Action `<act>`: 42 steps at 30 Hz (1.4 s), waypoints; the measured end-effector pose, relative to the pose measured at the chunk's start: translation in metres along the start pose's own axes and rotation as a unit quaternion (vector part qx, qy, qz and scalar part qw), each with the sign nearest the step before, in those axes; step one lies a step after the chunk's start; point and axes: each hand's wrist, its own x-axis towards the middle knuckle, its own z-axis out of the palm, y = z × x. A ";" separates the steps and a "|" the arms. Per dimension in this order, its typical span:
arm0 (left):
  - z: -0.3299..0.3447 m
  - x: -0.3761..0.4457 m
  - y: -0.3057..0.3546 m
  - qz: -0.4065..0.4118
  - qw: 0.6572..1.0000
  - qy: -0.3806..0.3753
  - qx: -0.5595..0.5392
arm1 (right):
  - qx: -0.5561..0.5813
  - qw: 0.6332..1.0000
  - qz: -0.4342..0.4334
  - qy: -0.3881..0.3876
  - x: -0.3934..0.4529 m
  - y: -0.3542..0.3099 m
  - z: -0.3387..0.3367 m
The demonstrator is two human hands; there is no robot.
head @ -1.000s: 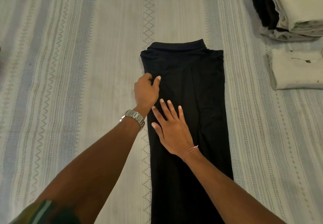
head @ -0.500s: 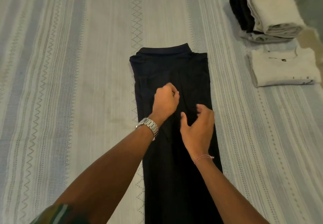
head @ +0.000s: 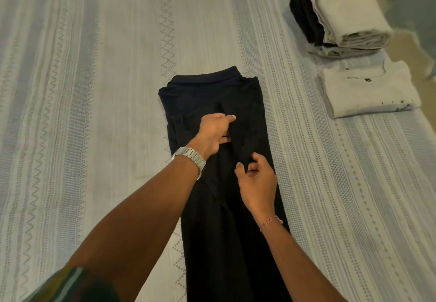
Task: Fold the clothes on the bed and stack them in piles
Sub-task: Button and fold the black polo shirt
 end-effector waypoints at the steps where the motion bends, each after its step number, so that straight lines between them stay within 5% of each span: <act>1: -0.004 0.000 -0.002 0.010 1.000 0.007 -0.002 | -0.004 1.000 -0.019 -0.006 -0.002 0.000 -0.001; 14: -0.032 0.006 -0.020 0.064 0.992 0.098 0.050 | -0.078 0.988 -0.075 -0.109 -0.002 0.010 0.022; 21: -0.022 -0.016 -0.025 0.097 0.972 0.157 0.144 | -0.052 0.992 -0.083 -0.078 -0.027 0.033 -0.012; 28: -0.025 -0.048 -0.039 0.004 0.983 0.076 0.166 | -0.277 0.947 -0.159 -0.047 -0.107 0.095 -0.050; 35: -0.023 -0.092 -0.062 -0.081 0.976 -0.025 0.201 | -0.311 0.932 -0.186 -0.003 -0.130 0.099 -0.055; 42: -0.002 -0.144 -0.103 -0.129 0.958 -0.048 0.252 | -0.383 0.903 -0.187 -0.053 -0.160 0.121 -0.070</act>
